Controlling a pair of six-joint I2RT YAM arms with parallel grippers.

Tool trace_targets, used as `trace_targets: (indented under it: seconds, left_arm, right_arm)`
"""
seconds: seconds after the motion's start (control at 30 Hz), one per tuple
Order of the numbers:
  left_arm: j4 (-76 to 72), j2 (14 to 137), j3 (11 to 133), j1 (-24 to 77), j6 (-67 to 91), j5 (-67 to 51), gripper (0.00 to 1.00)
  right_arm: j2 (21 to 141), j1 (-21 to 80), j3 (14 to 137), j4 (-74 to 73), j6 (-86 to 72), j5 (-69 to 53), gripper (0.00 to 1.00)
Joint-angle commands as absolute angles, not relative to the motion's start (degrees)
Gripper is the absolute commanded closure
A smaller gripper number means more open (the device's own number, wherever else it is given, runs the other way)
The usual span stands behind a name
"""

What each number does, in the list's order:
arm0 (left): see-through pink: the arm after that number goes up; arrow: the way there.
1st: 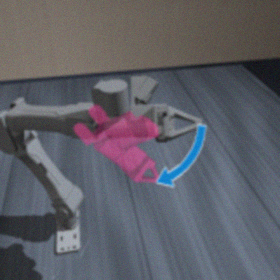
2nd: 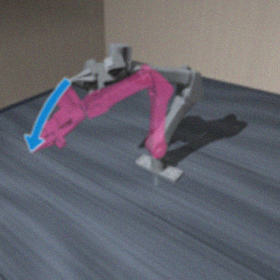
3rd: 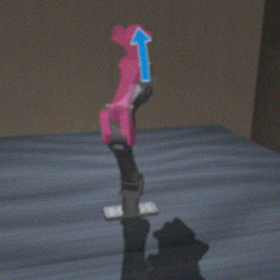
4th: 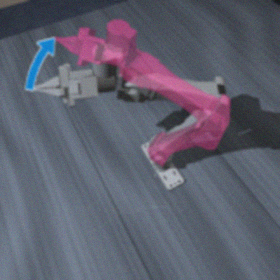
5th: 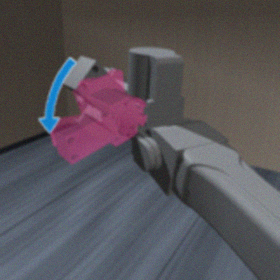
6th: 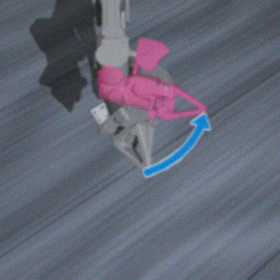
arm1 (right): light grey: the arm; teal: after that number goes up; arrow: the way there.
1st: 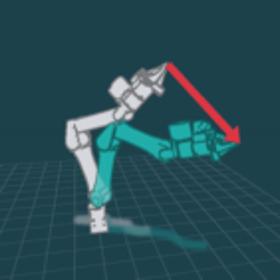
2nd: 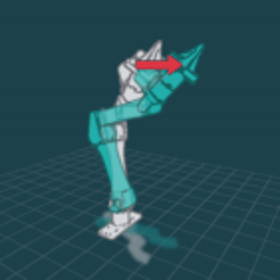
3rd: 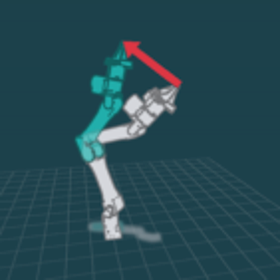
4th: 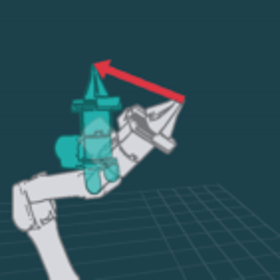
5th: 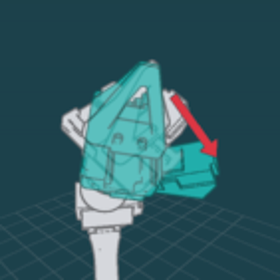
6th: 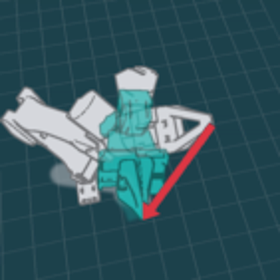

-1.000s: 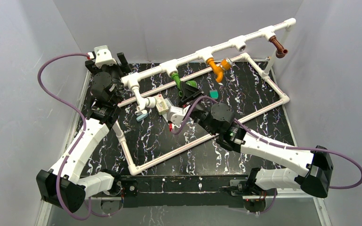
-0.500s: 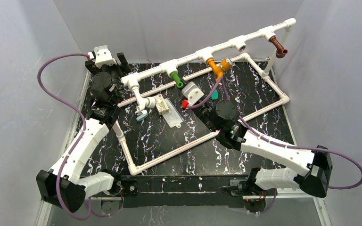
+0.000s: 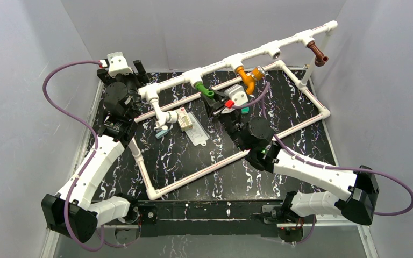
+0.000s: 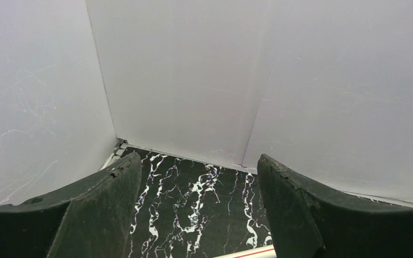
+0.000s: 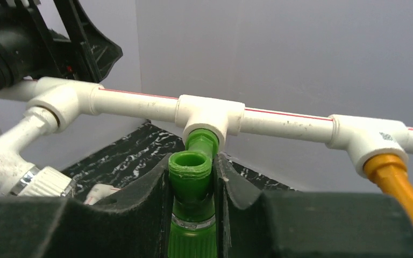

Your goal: Install the water faucets

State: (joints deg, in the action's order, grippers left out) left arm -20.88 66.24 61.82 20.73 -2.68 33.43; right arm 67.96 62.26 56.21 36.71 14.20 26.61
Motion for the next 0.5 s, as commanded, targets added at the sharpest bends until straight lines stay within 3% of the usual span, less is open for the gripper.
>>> trace_targets:
  seconds: [0.0,0.47]
  left_arm:
    - [-1.62,69.16,54.72,21.1,-3.25,32.87,0.23]
    - [-1.75,69.27,54.58,21.11,-3.25,32.99,0.23]
  right_arm:
    - [68.02,62.44,54.41,39.64,-0.33,28.55,0.99]
    - [69.39,62.47,50.53,44.97,-24.22,32.85,0.99]
